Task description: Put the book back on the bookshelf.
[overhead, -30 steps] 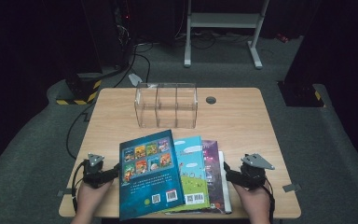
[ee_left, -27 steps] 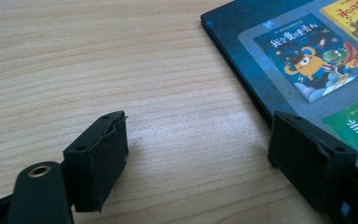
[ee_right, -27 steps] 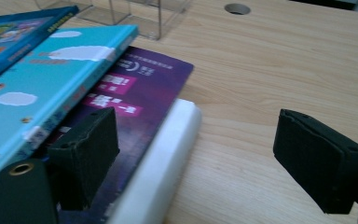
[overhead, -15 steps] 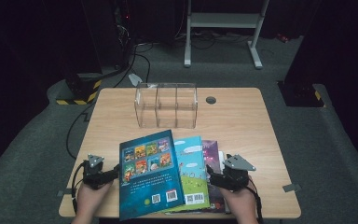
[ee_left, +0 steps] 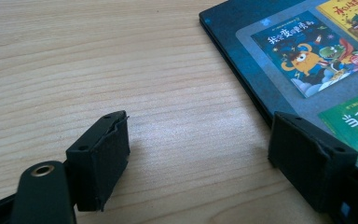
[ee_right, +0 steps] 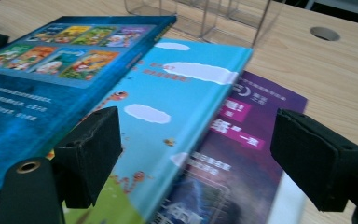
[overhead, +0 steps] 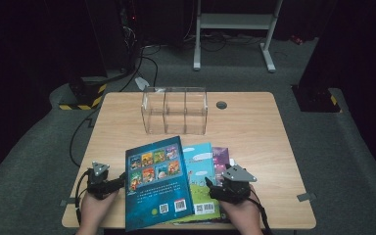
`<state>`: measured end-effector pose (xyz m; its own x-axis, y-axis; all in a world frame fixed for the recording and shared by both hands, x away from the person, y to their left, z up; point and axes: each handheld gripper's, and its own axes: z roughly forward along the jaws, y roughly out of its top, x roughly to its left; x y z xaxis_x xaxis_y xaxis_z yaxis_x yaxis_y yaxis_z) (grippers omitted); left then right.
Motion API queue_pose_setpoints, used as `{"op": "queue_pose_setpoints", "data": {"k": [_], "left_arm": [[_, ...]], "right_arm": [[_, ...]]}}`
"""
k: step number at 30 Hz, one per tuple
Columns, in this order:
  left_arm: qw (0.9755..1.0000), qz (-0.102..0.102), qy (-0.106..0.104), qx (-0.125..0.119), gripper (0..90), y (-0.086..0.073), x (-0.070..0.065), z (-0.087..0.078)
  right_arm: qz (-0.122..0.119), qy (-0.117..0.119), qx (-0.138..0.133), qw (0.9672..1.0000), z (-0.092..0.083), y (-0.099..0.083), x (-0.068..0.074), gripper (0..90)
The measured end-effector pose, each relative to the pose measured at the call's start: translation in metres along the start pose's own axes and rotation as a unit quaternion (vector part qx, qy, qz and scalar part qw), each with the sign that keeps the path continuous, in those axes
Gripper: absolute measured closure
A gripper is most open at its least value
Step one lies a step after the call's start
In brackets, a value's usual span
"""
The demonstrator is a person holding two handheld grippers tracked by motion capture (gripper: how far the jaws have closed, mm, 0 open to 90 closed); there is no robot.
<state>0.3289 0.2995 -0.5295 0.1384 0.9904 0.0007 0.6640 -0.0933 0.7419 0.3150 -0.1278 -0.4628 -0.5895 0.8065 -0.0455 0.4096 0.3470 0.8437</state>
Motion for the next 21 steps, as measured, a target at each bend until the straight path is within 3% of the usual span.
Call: {"op": "queue_pose_setpoints", "data": {"k": [6, 10, 11, 12, 13, 16, 21], "left_arm": [[1.0, 0.003, 0.002, 0.003, 20.4, 0.0, 0.0, -0.001], [0.9998, 0.004, -0.015, 0.015, 18.0, 0.0, 0.004, -0.004], [0.999, -0.025, -0.036, 0.014, 17.9, -0.001, 0.011, -0.008], [0.999, -0.025, -0.036, 0.014, 18.0, -0.001, 0.011, -0.008], [0.9974, -0.042, -0.058, 0.013, 18.0, -0.001, 0.017, -0.011], [0.9963, -0.044, -0.073, 0.015, 15.3, -0.002, 0.018, -0.014], [0.9945, -0.016, -0.101, 0.019, 14.7, -0.002, 0.0, -0.019]], "right_arm": [[-0.018, 0.018, 0.013, 0.9996, 0.006, -0.001, 0.014, 16.7], [-0.026, 0.029, 0.014, 0.9991, 0.008, -0.002, 0.018, 18.3], [-0.025, 0.03, 0.013, 0.9991, 0.008, -0.002, 0.02, 18.4], [-0.025, 0.03, 0.013, 0.9991, 0.008, -0.002, 0.02, 18.4], [-0.022, 0.033, 0.011, 0.9992, 0.007, -0.002, 0.02, 18.6], [-0.023, 0.032, 0.01, 0.9992, 0.007, -0.002, 0.02, 18.7], [-0.022, 0.027, 0.013, 0.9993, 0.007, -0.002, 0.019, 19.0]]}}
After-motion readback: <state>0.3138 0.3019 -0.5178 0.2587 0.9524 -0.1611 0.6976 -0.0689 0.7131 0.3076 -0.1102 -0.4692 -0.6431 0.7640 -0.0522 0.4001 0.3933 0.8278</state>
